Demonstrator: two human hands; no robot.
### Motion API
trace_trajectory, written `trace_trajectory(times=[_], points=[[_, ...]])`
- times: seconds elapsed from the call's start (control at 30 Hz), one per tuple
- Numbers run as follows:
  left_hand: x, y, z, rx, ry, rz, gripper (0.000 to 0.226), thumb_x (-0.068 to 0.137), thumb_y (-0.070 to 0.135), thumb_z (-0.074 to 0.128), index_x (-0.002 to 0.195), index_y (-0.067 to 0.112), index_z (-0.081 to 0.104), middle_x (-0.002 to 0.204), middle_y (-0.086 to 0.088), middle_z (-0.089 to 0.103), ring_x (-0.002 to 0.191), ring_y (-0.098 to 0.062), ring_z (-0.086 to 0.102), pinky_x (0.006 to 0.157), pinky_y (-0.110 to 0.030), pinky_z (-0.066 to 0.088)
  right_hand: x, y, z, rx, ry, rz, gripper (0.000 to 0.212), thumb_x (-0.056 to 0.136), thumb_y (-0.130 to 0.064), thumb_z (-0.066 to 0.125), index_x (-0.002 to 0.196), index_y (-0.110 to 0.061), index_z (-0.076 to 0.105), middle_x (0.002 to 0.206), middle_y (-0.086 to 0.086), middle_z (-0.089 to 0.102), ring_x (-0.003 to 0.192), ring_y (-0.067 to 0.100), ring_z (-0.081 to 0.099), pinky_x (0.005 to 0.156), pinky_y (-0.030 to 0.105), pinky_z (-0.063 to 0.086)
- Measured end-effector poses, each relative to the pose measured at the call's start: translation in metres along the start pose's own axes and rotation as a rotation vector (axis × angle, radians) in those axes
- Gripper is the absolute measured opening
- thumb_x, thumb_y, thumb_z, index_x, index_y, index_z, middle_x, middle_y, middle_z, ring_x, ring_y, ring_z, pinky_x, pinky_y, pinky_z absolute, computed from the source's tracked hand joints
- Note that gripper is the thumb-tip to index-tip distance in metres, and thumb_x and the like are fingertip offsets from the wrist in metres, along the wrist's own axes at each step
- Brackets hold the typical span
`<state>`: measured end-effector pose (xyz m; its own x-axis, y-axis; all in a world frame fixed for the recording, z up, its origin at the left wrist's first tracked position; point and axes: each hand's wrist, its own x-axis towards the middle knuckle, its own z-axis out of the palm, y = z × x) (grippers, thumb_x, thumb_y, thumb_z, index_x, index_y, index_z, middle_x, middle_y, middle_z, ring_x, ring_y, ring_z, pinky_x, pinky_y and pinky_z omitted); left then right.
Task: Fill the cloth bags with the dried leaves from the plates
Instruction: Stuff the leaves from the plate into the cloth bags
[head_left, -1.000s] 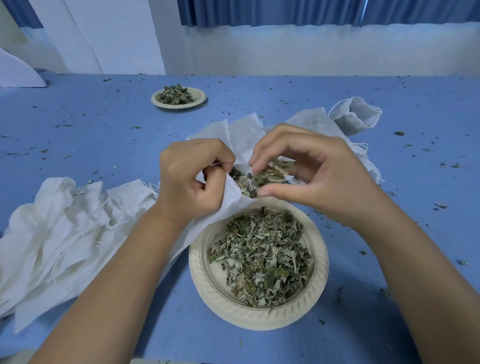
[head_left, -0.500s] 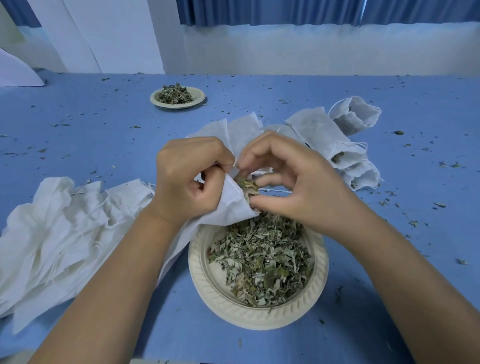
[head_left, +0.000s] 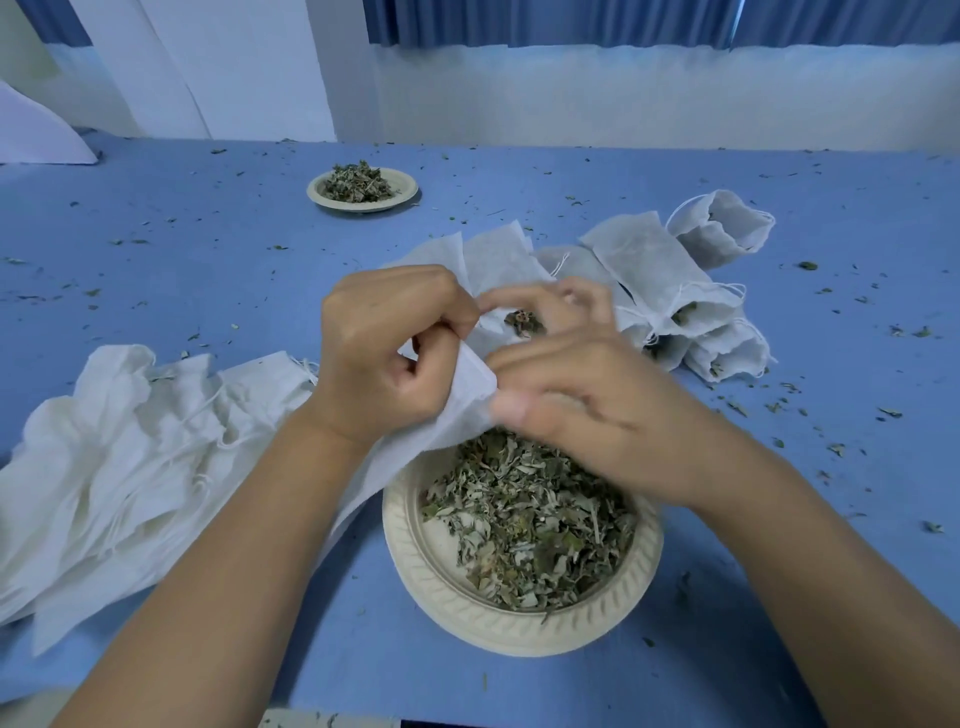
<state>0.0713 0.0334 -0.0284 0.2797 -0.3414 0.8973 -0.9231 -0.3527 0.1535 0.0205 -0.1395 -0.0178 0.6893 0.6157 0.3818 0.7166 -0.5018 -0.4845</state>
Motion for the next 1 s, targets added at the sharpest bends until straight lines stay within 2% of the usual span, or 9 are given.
trace_trajectory(times=[0.07,0.2,0.37,0.53,0.6,0.7,0.8,0.87,1.0], points=[[0.000,0.000,0.000,-0.004,0.012,-0.012,0.022,0.062,-0.010,0.034,0.062,0.007,0.048,0.054,0.002,0.038,0.048,-0.018,0.032,0.052,-0.014,0.025,0.000,0.001,0.008,-0.094,-0.124,0.012,0.044,0.088,-0.049,0.053,0.074,-0.009,0.066,0.076,-0.010,0.063,0.136,0.005,0.030,0.113,0.040,0.007],[0.001,-0.002,-0.004,0.012,0.038,-0.015,0.020,0.061,-0.009,0.034,0.058,0.005,0.048,0.055,0.003,0.035,0.047,-0.017,0.030,0.052,-0.014,0.024,0.000,0.001,-0.009,-0.109,0.196,-0.043,0.025,0.073,-0.041,0.076,0.088,-0.022,0.071,0.100,-0.015,0.066,0.129,0.013,0.039,0.109,0.042,0.012],[0.002,0.000,-0.003,-0.011,0.051,-0.013,0.025,0.062,-0.010,0.033,0.067,0.013,0.043,0.049,-0.006,0.040,0.047,-0.020,0.032,0.048,-0.023,0.025,0.004,0.001,0.009,-0.278,0.176,-0.065,0.027,0.079,-0.027,0.074,0.067,-0.019,0.050,0.073,-0.017,0.054,0.126,0.021,0.045,0.111,0.050,0.011],[0.004,-0.001,-0.007,0.025,-0.055,0.010,0.023,0.061,-0.012,0.034,0.055,0.001,0.052,0.048,-0.008,0.041,0.048,-0.020,0.031,0.052,-0.020,0.024,0.003,0.003,0.006,-0.164,0.068,-0.054,0.016,0.083,-0.029,0.065,0.082,-0.013,0.067,0.084,-0.022,0.055,0.130,0.015,0.041,0.113,0.045,0.012],[0.005,-0.003,-0.008,0.034,-0.083,0.014,0.023,0.061,-0.012,0.034,0.054,0.000,0.052,0.049,-0.008,0.039,0.050,-0.019,0.029,0.054,-0.018,0.022,0.000,0.008,-0.013,0.060,0.079,-0.017,0.013,0.081,-0.022,0.070,0.091,-0.015,0.070,0.101,-0.013,0.065,0.117,0.012,0.052,0.105,0.039,0.030],[0.005,-0.003,-0.009,0.025,-0.072,0.006,0.023,0.061,-0.012,0.034,0.054,0.001,0.051,0.049,-0.008,0.040,0.049,-0.020,0.030,0.052,-0.019,0.022,-0.002,0.010,-0.027,0.185,0.076,0.057,0.019,0.075,-0.016,0.079,0.092,-0.012,0.070,0.098,-0.001,0.067,0.095,0.017,0.061,0.082,0.028,0.044],[0.005,0.001,-0.005,0.014,-0.084,0.023,0.022,0.062,-0.011,0.034,0.055,0.001,0.052,0.050,-0.007,0.040,0.048,-0.020,0.030,0.050,-0.022,0.023,0.001,0.007,-0.010,0.043,-0.008,0.045,0.012,0.079,-0.019,0.078,0.080,-0.011,0.068,0.076,-0.006,0.062,0.072,0.018,0.055,0.067,0.023,0.040],[0.004,0.002,-0.004,0.006,-0.111,0.016,0.022,0.062,-0.010,0.035,0.056,0.000,0.054,0.050,-0.004,0.042,0.048,-0.019,0.032,0.049,-0.023,0.025,0.003,0.006,0.002,-0.088,0.000,0.040,0.025,0.086,-0.023,0.069,0.070,-0.005,0.060,0.062,-0.003,0.050,0.060,0.018,0.046,0.059,0.036,0.041],[0.005,-0.001,-0.006,-0.150,-0.228,-0.090,0.031,0.064,-0.005,0.036,0.060,0.005,0.064,0.062,0.020,0.047,0.052,0.000,0.039,0.056,-0.010,0.028,0.003,0.001,0.009,-0.302,0.118,0.030,0.022,0.086,-0.023,0.062,0.068,-0.010,0.057,0.057,-0.009,0.038,0.053,0.014,0.034,0.049,0.036,0.041]])
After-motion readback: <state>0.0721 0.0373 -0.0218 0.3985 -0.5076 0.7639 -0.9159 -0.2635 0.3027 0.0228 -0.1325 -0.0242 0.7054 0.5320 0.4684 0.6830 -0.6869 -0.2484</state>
